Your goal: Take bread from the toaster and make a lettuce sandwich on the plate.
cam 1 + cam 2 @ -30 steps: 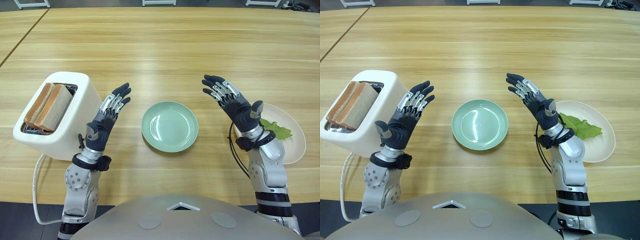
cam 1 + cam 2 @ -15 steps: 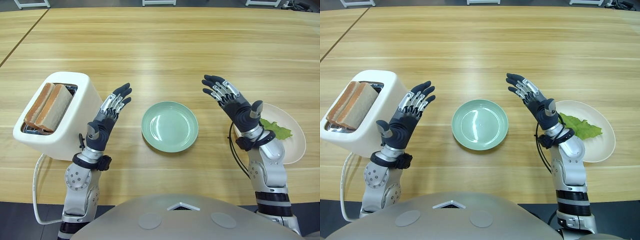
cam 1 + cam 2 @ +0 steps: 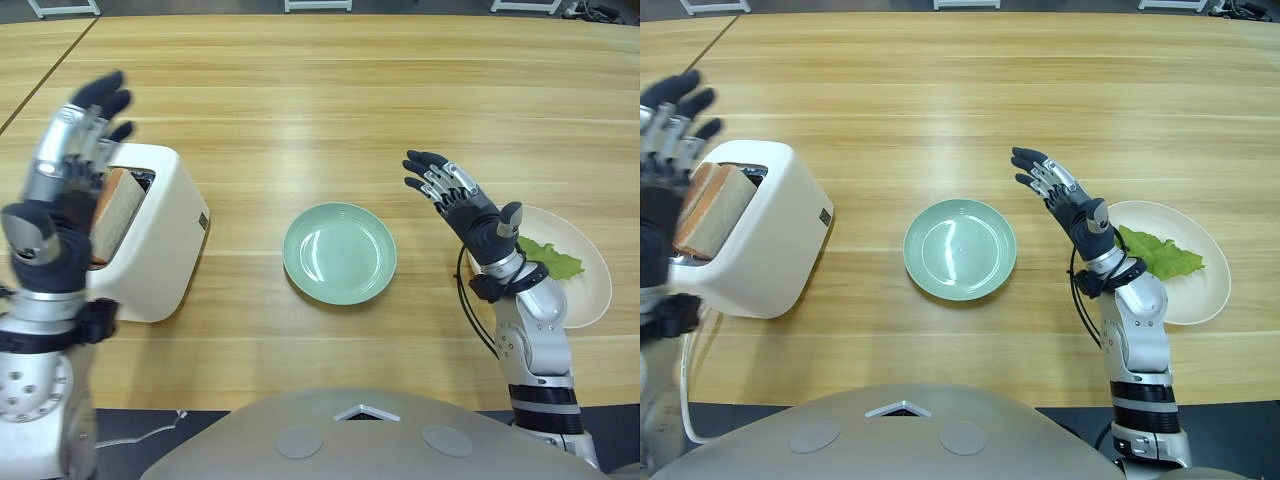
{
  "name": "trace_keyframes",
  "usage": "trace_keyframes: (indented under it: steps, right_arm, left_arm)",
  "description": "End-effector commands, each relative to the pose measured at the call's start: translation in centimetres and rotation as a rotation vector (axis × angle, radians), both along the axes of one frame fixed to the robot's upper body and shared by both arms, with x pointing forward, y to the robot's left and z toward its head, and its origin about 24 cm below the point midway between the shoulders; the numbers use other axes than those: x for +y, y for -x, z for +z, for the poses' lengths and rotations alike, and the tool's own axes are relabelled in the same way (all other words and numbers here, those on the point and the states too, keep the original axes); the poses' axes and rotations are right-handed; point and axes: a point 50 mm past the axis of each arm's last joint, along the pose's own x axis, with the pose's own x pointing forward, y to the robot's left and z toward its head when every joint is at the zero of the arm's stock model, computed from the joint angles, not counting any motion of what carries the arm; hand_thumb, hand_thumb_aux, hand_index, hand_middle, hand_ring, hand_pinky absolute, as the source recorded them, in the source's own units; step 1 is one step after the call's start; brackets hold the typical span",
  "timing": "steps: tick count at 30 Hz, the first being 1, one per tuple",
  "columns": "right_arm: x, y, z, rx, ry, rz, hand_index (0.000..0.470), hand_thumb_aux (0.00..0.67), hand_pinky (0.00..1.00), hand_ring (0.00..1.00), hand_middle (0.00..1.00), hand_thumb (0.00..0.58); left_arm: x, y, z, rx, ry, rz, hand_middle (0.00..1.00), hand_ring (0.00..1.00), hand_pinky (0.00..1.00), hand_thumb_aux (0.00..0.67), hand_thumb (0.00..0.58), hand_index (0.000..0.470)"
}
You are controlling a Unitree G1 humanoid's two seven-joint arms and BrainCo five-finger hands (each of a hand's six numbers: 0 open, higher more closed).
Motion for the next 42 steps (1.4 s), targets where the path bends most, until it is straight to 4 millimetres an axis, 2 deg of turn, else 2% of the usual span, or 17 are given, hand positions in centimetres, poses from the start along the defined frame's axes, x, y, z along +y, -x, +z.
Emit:
trace_keyframes:
  steps: [1,6,9,11,16,18,22,26,29,33,35,39,42]
  right_arm:
    - [0.2,0.3,0.2,-0.009,0.003,-0.004,0.0,0.0,0.0,0.0,0.0,0.0]
    - [0.1,0.6,0.4,-0.012,0.006,-0.012,0.0,0.0,0.0,0.0,0.0,0.0]
    - [0.0,0.9,0.5,-0.013,0.008,-0.023,0.0,0.0,0.0,0.0,0.0,0.0]
    - [0.0,1.0,0.5,-0.014,0.009,-0.029,0.0,0.0,0.0,0.0,0.0,0.0]
    - [0.0,1.1,0.6,-0.016,0.011,-0.03,0.0,0.0,0.0,0.0,0.0,0.0]
    - [0.0,1.0,0.6,-0.016,0.013,-0.028,0.0,0.0,0.0,0.0,0.0,0.0]
    - [0.1,0.9,0.6,-0.017,0.014,-0.026,0.0,0.0,0.0,0.0,0.0,0.0]
    - [0.1,0.9,0.6,-0.017,0.015,-0.024,0.0,0.0,0.0,0.0,0.0,0.0]
    - [0.1,0.9,0.6,-0.017,0.014,-0.024,0.0,0.0,0.0,0.0,0.0,0.0]
    - [0.2,0.9,0.6,-0.017,0.013,-0.023,0.0,0.0,0.0,0.0,0.0,0.0]
    - [0.2,0.9,0.6,-0.018,0.013,-0.021,0.0,0.0,0.0,0.0,0.0,0.0]
    - [0.3,0.9,0.6,-0.017,0.013,-0.02,0.0,0.0,0.0,0.0,0.0,0.0]
    - [0.3,0.9,0.6,-0.017,0.013,-0.02,0.0,0.0,0.0,0.0,0.0,0.0]
  left_arm:
    - [5.2,0.7,-0.4,0.201,-0.414,0.358,0.0,0.0,0.0,0.0,0.0,0.0]
    - [8.8,1.8,-2.8,0.387,-0.539,0.523,0.0,0.0,0.0,0.0,0.0,0.0]
    - [9.6,1.8,-4.4,0.466,-0.562,0.527,0.0,0.0,0.0,0.0,0.0,0.0]
    - [10.1,1.7,-5.1,0.501,-0.57,0.527,0.0,0.0,0.0,0.047,0.079,0.033]
    - [11.4,2.0,-6.6,0.594,-0.596,0.552,0.0,0.0,0.0,0.066,0.108,0.046]
    - [11.5,2.1,-7.1,0.614,-0.598,0.549,0.0,0.0,0.0,0.053,0.087,0.037]
    - [11.3,2.0,-7.5,0.629,-0.6,0.529,0.0,0.0,0.0,0.058,0.096,0.041]
    - [10.9,1.9,-7.9,0.635,-0.596,0.506,0.0,0.0,0.0,0.037,0.062,0.026]
    - [10.6,1.6,-8.2,0.637,-0.595,0.487,0.0,0.0,0.0,0.037,0.062,0.026]
    - [10.2,1.1,-8.5,0.62,-0.593,0.468,0.0,0.0,0.0,0.06,0.1,0.042]
    - [10.2,1.0,-8.5,0.611,-0.602,0.476,0.0,0.0,0.0,0.095,0.152,0.066]
    - [10.4,0.8,-8.0,0.567,-0.617,0.498,0.0,0.0,0.0,0.102,0.164,0.072]
    - [10.4,0.7,-7.7,0.535,-0.629,0.51,0.0,0.0,0.0,0.134,0.209,0.094]
